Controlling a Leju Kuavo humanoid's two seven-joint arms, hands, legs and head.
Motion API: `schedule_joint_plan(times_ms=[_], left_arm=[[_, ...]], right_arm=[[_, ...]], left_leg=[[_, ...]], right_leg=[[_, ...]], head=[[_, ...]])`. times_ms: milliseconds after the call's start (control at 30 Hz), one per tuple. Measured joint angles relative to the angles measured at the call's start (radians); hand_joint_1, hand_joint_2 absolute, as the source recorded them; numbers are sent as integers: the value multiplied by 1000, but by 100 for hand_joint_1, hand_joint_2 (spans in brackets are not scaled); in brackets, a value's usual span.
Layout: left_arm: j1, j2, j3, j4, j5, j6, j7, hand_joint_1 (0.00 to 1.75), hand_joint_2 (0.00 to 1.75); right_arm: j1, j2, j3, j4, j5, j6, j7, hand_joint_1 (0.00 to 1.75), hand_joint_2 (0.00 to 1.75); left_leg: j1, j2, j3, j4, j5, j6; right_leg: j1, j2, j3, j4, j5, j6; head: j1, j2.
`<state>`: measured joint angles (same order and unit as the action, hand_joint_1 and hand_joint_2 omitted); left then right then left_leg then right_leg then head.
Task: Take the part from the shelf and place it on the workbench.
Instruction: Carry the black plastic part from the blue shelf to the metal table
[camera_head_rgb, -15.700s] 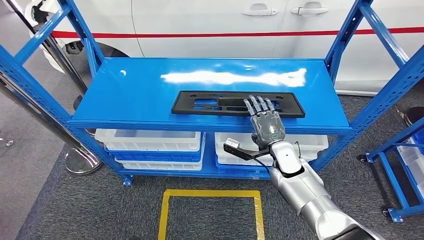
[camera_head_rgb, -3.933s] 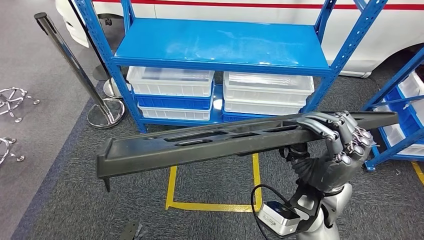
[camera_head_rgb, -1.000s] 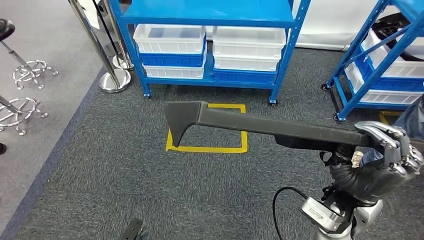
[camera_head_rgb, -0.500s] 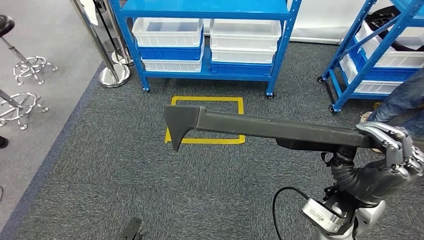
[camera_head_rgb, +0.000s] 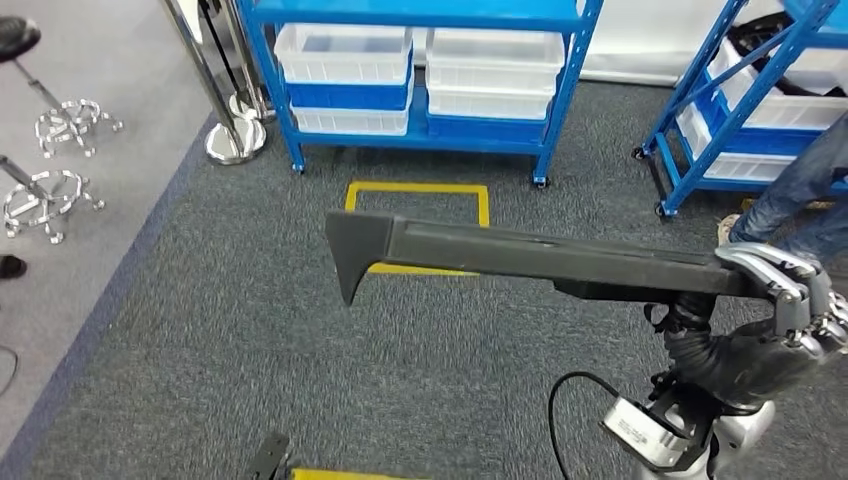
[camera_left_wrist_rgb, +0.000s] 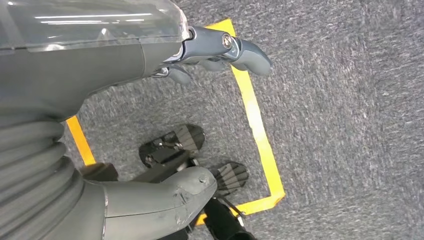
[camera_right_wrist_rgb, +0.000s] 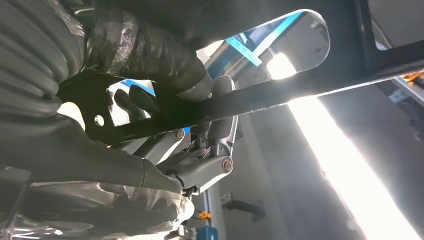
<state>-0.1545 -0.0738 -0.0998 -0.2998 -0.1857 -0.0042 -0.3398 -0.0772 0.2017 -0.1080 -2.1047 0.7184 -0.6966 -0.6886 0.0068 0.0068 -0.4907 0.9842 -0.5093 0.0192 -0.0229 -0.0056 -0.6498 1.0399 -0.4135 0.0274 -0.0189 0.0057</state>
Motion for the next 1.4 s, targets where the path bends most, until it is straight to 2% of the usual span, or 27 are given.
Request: schedule_joint_plan(times_ms=[33, 67, 133, 167, 200, 233, 300, 367, 467, 533, 567, 667, 700, 733, 767, 833, 900, 1000, 1067, 1100, 1167, 1200, 1233, 1267, 1300, 1367, 1400], left_arm=[[-1, 0, 0, 0, -1, 0, -2, 0, 175], [-1, -1, -1, 0, -1, 1, -3, 0, 175], [-1, -1, -2, 0, -2, 4, -7, 0, 175], [0, -1, -3, 0, -1, 4, -7, 0, 175], [1, -1, -4, 0, -2, 5, -8, 0, 175], [2, -1, -5, 0, -2, 5, -8, 0, 175], [3, -2, -7, 0, -2, 5, -9, 0, 175], [3, -3, -8, 0, -2, 5, -9, 0, 175], [2, -3, -9, 0, -2, 6, -11, 0, 175], [2, -3, -11, 0, -2, 6, -11, 0, 175], [1, -3, -12, 0, -2, 6, -11, 0, 175], [4, -2, -16, 0, -3, 7, -10, 0, 175], [5, -2, -16, 0, -3, 8, -10, 0, 175], [7, -2, -17, 0, -3, 8, -10, 0, 175], [7, -2, -17, 0, -3, 8, -10, 0, 175], [5, -2, -18, 0, -3, 8, -10, 0, 175], [3, -2, -19, 0, -4, 8, -10, 0, 175], [5, -2, -23, 0, -8, 8, -9, 0, 175], [3, -2, -25, 0, -11, 9, -9, 0, 175], [1, -2, -26, 0, -12, 9, -9, 0, 175], [-1, -2, -26, 0, -13, 10, -9, 0, 175], [0, -2, -27, 0, -13, 11, -9, 0, 175], [1, -2, -27, 0, -13, 11, -9, 0, 175], [1, -3, -27, 0, -13, 11, -9, 0, 175], [1, -3, -28, 0, -13, 11, -9, 0, 175], [0, -3, -29, 0, -13, 11, -9, 0, 175], [0, -3, -29, 0, -13, 11, -9, 0, 175]], right_arm=[[1, -1, 0, -2, 0, 0, 0, 175, 175], [1, -2, 0, -3, -1, 0, 0, 175, 175], [5, -4, 0, -5, -1, 0, 0, 175, 175], [7, -5, 0, -5, -1, 0, 0, 175, 175], [9, -6, 0, -6, -1, 0, 0, 175, 175], [11, -7, 0, -6, -1, 0, 0, 175, 175], [11, -8, 0, -6, -1, 0, 0, 175, 175], [11, -9, 0, -8, -1, 0, 0, 175, 175], [12, -9, 0, -9, -2, 0, 0, 175, 175], [11, -9, 0, -10, -1, 0, 0, 175, 175], [11, -9, 0, -10, -1, 0, 0, 175, 175], [11, -9, 0, -12, 2, 0, 0, 175, 175], [12, -9, 0, -12, 2, 0, 0, 175, 175], [12, -9, 0, -12, 2, 0, 0, 175, 175], [12, -9, 0, -12, 2, 0, 0, 175, 175], [12, -9, 0, -13, 0, 0, 0, 175, 175], [12, -10, 0, -16, -6, 0, 0, 175, 175], [12, -13, 0, -18, -18, 0, 0, 175, 175], [13, -19, 0, -21, -22, 0, 0, 175, 175], [13, -23, 0, -22, -24, 0, 0, 175, 175], [15, -28, 0, -23, -27, 0, 0, 175, 175], [17, -30, 0, -23, -29, 0, 0, 175, 175], [18, -32, 0, -23, -30, 0, 0, 175, 175], [19, -33, 0, -23, -30, 0, 0, 175, 175], [19, -35, 0, -23, -30, 0, 0, 175, 175], [19, -37, 0, -23, -31, 0, 0, 175, 175], [19, -38, 0, -23, -31, 0, 0, 175, 175]], left_leg=[[1, 2, -3, -4, 9, 9], [2, 4, -8, -7, 18, 17], [-4, 6, -26, -4, 30, 25], [-6, 7, -34, -2, 34, 26], [-8, 7, -42, 2, 37, 27], [-9, 6, -48, 6, 39, 26], [-10, 6, -56, 17, 38, 23], [-12, 5, -64, 29, 36, 16], [-14, 6, -71, 33, 38, 1], [-12, 4, -80, 53, 20, -10], [-11, 2, -93, 83, -2, -16], [-2, 1, -175, 268, -95, -29], [0, 1, -193, 313, -107, -31], [2, 1, -191, 314, -96, -33], [4, 1, -171, 277, -69, -32], [5, 1, -99, 139, -4, -28], [1, 1, -55, 46, 22, -22], [-3, 3, -54, 27, 29, -5], [-1, 12, -53, 14, 41, 11], [0, 18, -54, 10, 46, 18], [-4, 29, -60, 10, 48, 26], [-6, 34, -63, 11, 48, 27], [-7, 41, -65, 13, 48, 27], [-7, 48, -66, 16, 47, 26], [-7, 55, -67, 20, 46, 25], [-11, 68, -69, 32, 38, 16], [-13, 74, -70, 37, 35, 10]], right_leg=[[0, 1, -12, 26, -21, 3], [0, 2, -33, 74, -56, 4], [1, 4, -84, 203, -133, 4], [1, 4, -101, 253, -154, 4], [1, 4, -100, 270, -155, 3], [1, 4, -81, 250, -140, 1], [2, 4, -1, 124, -90, -6], [7, 3, 54, 23, -66, -15], [11, 4, 58, 3, -63, -25], [6, 3, 59, -5, -56, -35], [3, 2, 58, -8, -53, -40], [4, 0, 52, -9, -48, -46], [4, 0, 50, -8, -47, -46], [4, 1, 49, -7, -46, -46], [3, 1, 49, -6, -46, -45], [3, 2, 48, -3, -45, -42], [4, 5, 44, -1, -41, -32], [3, 10, 38, -3, -33, -11], [3, 11, 24, 25, -56, -3], [3, 10, 4, 70, -85, -1], [3, 10, -56, 197, -149, 2], [2, 10, -80, 250, -168, 3], [2, 9, -86, 269, -166, 4], [2, 5, -73, 249, -146, 4], [2, -4, -41, 194, -115, 3], [7, -43, 28, 65, -70, -4], [10, -55, 46, 27, -62, -10]], head=[[0, 0], [0, 0], [0, 0], [0, 0], [0, 0], [0, 0], [0, 0], [0, 0], [0, 0], [-1, 0], [-1, 0], [-1, 0], [-1, 0], [-1, 0], [-1, 0], [-1, 0], [0, 0], [0, 0], [0, 0], [0, 0], [0, 0], [0, 0], [0, 0], [0, 0], [0, 0], [0, 0], [0, 0]])
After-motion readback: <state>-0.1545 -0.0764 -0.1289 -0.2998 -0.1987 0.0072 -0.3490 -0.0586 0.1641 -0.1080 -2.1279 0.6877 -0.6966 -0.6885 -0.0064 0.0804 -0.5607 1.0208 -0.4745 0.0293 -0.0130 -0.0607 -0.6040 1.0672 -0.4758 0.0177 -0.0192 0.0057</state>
